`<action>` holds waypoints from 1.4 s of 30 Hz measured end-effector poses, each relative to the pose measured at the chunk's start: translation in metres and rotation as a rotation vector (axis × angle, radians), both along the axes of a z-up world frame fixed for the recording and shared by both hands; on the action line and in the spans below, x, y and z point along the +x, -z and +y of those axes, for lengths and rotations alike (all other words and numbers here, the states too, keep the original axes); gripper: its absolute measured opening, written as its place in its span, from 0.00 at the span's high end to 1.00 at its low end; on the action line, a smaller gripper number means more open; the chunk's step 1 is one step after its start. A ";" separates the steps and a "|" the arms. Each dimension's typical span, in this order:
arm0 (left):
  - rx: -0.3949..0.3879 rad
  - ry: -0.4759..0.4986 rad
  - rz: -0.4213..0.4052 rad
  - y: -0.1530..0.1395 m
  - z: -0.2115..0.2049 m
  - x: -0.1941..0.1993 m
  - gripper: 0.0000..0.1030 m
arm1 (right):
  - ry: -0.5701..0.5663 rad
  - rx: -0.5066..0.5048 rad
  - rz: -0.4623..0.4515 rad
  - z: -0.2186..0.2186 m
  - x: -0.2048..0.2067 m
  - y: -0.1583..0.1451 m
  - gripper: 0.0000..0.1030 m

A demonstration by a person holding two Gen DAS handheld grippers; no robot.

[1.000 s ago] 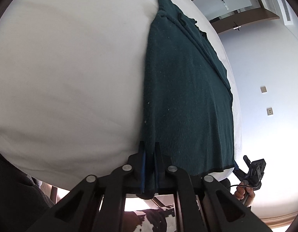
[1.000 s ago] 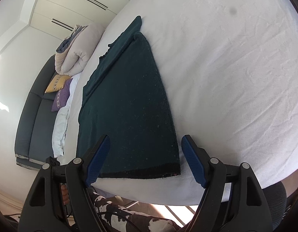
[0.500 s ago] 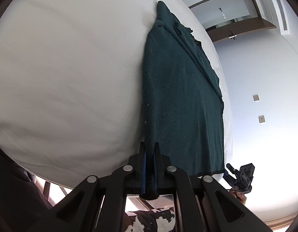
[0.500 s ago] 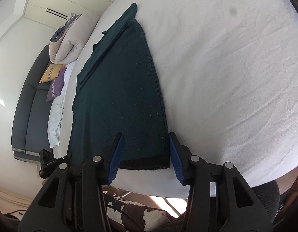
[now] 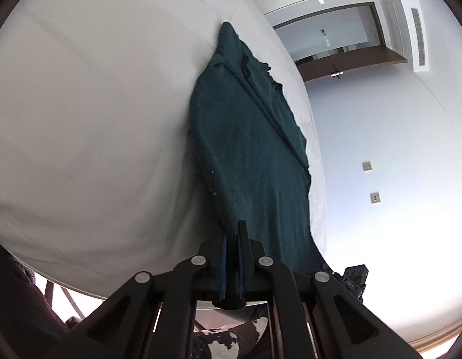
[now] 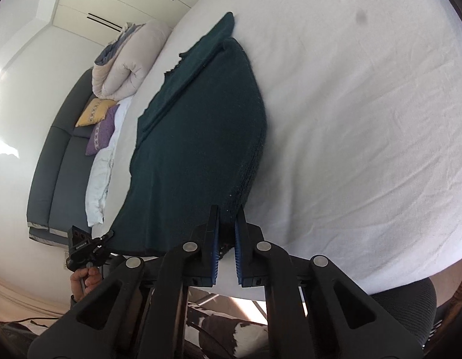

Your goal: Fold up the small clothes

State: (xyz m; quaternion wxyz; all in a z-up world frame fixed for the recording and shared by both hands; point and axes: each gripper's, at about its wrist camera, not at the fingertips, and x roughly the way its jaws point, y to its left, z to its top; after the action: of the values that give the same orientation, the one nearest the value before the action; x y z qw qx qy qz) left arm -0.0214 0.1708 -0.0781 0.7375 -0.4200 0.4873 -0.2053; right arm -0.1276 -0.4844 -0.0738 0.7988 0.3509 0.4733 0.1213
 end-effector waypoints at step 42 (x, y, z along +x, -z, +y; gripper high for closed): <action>-0.002 -0.145 -0.001 0.021 0.009 0.369 0.93 | 0.236 -0.014 -0.122 -0.019 0.448 -0.030 0.93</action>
State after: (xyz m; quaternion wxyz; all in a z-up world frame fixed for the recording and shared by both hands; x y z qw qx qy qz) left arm 0.3479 0.1799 -0.0987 0.7503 -0.4549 0.4550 -0.1519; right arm 0.3204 -0.5035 -0.0442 0.8374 0.3904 0.3800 0.0441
